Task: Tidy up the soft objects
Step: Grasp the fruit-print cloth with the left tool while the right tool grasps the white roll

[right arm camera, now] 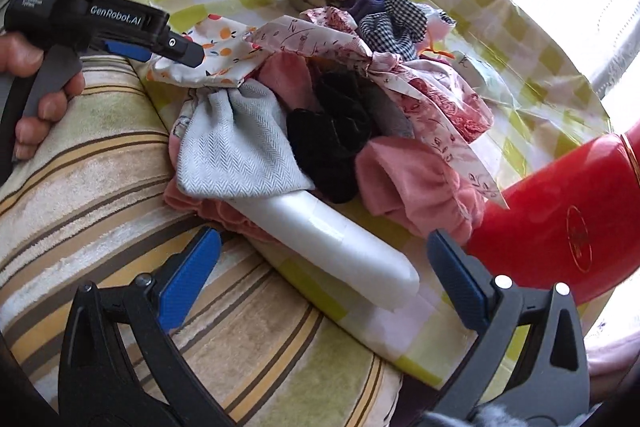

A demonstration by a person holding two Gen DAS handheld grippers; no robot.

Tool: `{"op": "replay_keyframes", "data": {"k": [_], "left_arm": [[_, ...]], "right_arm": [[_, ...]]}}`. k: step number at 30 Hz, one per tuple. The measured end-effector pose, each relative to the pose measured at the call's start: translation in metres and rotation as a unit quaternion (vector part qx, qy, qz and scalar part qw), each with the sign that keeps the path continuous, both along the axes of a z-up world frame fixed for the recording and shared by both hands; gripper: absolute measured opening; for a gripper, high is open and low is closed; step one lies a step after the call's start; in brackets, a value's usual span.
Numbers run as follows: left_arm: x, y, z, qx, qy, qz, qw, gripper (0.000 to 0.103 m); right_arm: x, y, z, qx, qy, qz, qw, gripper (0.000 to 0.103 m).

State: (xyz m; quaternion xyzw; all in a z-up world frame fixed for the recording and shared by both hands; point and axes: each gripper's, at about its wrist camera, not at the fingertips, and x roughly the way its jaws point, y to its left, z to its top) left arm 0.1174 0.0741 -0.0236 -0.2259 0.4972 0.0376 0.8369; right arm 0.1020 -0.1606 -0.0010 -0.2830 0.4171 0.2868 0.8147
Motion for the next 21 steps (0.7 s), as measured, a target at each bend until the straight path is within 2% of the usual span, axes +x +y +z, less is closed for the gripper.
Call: {"op": "replay_keyframes", "data": {"k": [2,5,7,8,9,11,13,16,21], "left_arm": [[0.007,-0.001,-0.005,-0.002,0.006,-0.001,1.0000,0.101],[0.014,-0.004,-0.008,0.005,0.007,-0.008,0.9999,0.089],[0.016,-0.008,-0.007,0.010,0.003,-0.016,0.9998,0.073],[0.017,-0.009,-0.007,0.011,0.000,-0.019,0.9998,0.068],[0.017,-0.011,-0.007,0.012,-0.003,-0.021,0.9997,0.056],[0.016,-0.012,-0.008,0.009,-0.009,-0.024,0.9996,0.042],[0.014,-0.012,-0.008,0.001,-0.021,-0.027,0.9994,0.029],[0.009,-0.013,-0.003,-0.006,-0.041,-0.032,0.9986,0.021],[-0.001,-0.015,0.008,-0.004,-0.078,-0.031,0.9965,0.016]], "right_arm": [[0.007,0.000,-0.005,-0.001,0.008,0.014,1.000,0.103],[0.017,-0.001,-0.013,0.004,0.034,0.027,0.999,0.093],[0.020,0.002,-0.017,0.005,0.045,0.032,0.998,0.081],[0.022,0.002,-0.020,0.007,0.053,0.034,0.998,0.077],[0.022,0.003,-0.024,0.007,0.055,0.032,0.998,0.074],[0.020,0.003,-0.025,0.009,0.052,0.031,0.998,0.069],[0.018,-0.002,-0.023,0.025,0.060,0.027,0.997,0.054],[0.018,-0.010,-0.020,0.044,0.073,0.011,0.996,0.045],[0.006,-0.025,-0.013,0.065,0.069,-0.017,0.995,0.044]]}}
